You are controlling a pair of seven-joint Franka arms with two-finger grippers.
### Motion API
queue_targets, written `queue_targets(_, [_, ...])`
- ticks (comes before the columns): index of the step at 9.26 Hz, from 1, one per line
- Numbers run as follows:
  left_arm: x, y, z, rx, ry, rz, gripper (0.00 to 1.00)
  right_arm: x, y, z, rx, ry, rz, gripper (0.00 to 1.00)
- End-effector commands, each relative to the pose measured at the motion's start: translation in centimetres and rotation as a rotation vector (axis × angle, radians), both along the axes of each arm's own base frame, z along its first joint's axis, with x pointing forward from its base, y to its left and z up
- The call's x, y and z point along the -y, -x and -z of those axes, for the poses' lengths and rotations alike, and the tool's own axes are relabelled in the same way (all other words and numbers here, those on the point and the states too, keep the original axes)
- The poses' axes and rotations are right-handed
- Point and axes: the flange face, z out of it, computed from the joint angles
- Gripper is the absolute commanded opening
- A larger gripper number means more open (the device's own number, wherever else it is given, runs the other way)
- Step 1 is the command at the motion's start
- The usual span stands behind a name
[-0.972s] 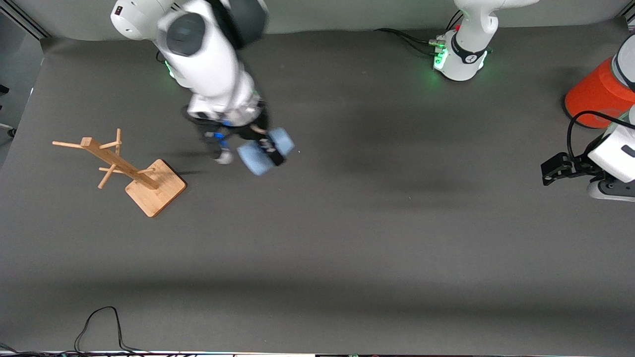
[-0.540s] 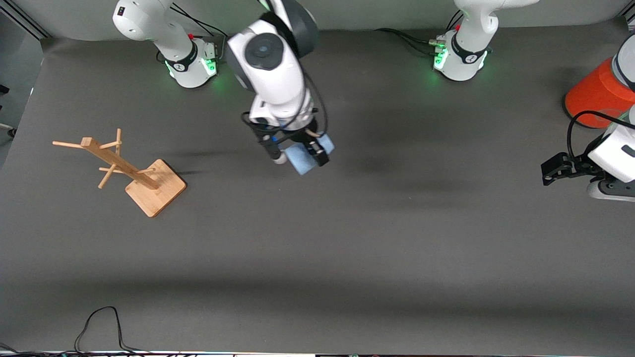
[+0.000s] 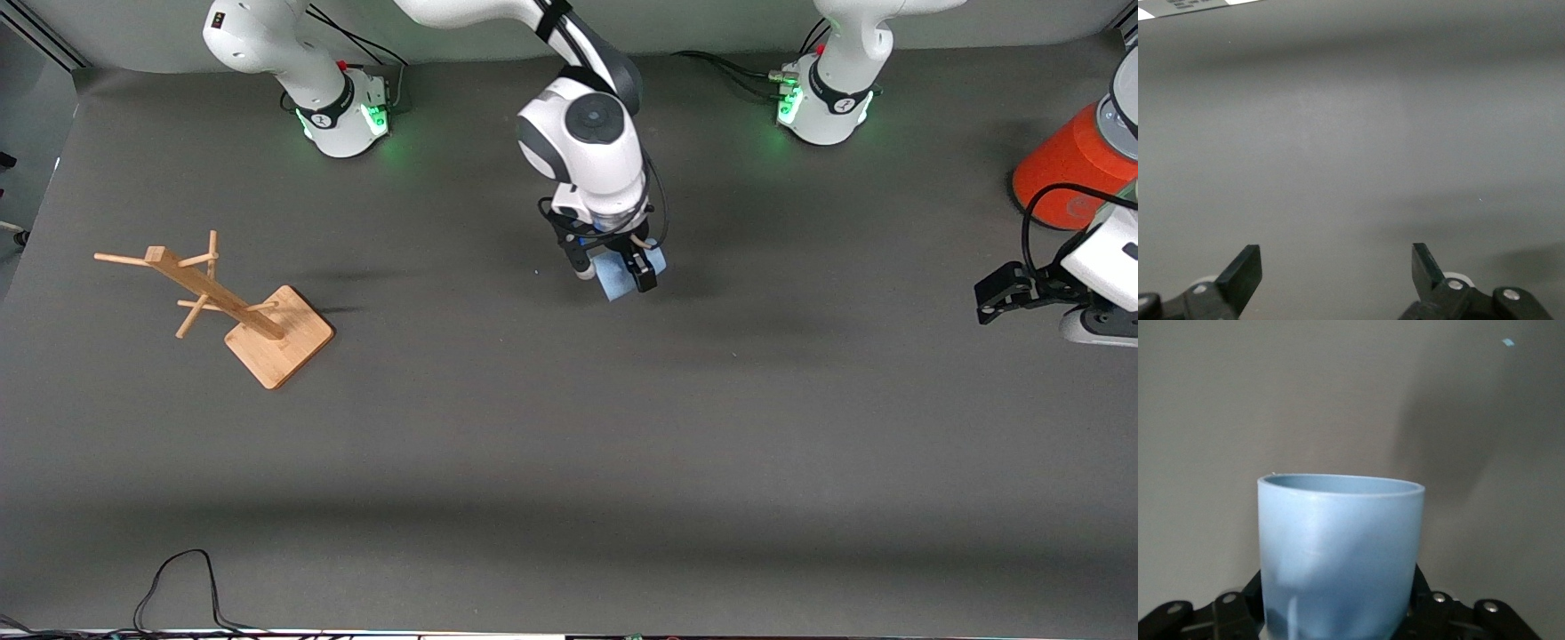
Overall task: Rotate and upright cup with both arms
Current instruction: 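Carry the cup to mid-table and set it down on its side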
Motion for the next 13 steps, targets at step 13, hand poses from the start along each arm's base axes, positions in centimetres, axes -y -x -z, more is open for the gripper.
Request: queue_targets(13, [6.1, -0.2, 4.0, -0.076, -0.005, 0.025, 1.0, 12.8, -7.9, -16.6, 0.086, 0.109, -0.245, 1.0])
